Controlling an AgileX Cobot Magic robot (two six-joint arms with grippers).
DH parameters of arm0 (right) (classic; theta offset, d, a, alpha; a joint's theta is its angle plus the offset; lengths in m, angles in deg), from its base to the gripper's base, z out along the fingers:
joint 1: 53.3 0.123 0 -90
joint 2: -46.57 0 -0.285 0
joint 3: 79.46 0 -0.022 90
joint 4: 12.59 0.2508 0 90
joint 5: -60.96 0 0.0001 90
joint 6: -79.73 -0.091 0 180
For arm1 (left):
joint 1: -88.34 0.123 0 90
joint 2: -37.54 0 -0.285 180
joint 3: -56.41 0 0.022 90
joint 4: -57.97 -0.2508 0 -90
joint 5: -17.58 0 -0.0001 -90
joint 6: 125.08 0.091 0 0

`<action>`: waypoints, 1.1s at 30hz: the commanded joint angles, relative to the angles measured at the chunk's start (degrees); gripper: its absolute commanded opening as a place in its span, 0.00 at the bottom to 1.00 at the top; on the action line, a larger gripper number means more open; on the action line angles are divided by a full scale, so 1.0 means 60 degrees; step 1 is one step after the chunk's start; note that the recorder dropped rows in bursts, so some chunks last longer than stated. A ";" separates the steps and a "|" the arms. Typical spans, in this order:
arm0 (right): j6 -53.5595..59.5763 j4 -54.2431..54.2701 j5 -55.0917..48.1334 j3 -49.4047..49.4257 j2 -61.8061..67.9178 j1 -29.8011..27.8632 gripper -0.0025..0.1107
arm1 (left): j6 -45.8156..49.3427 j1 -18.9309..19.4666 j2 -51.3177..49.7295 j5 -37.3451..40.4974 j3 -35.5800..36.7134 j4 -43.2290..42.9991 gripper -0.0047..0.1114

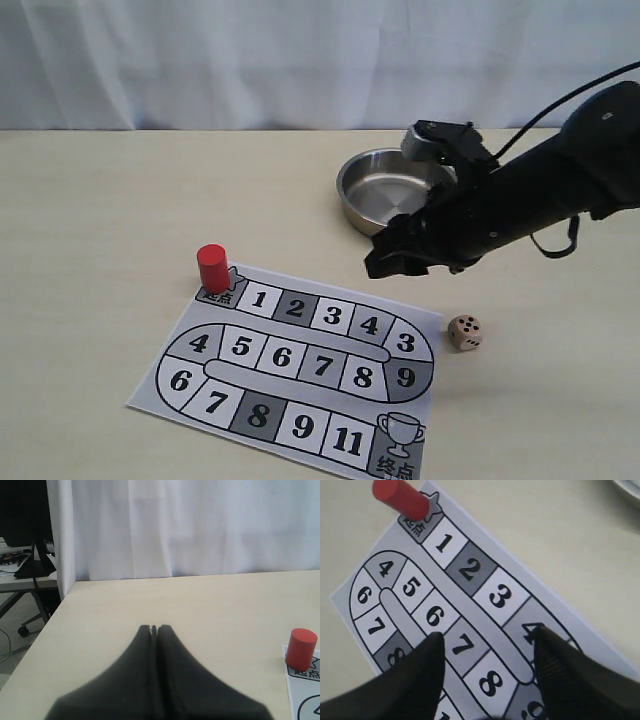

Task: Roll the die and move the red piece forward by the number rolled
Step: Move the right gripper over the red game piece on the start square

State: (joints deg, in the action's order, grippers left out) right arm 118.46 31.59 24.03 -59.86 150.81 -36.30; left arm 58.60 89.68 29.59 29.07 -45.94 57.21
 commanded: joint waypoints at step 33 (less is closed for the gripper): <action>-0.5304 -0.5947 0.2944 -0.5509 0.4563 0.4298 0.67 | -0.0021 -0.0016 0.0026 -0.0118 -0.0072 -0.0006 0.04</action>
State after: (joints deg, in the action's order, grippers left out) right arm 86.33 -3.91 38.80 -92.66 177.33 -10.96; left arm 58.72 89.68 29.59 29.07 -45.94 57.21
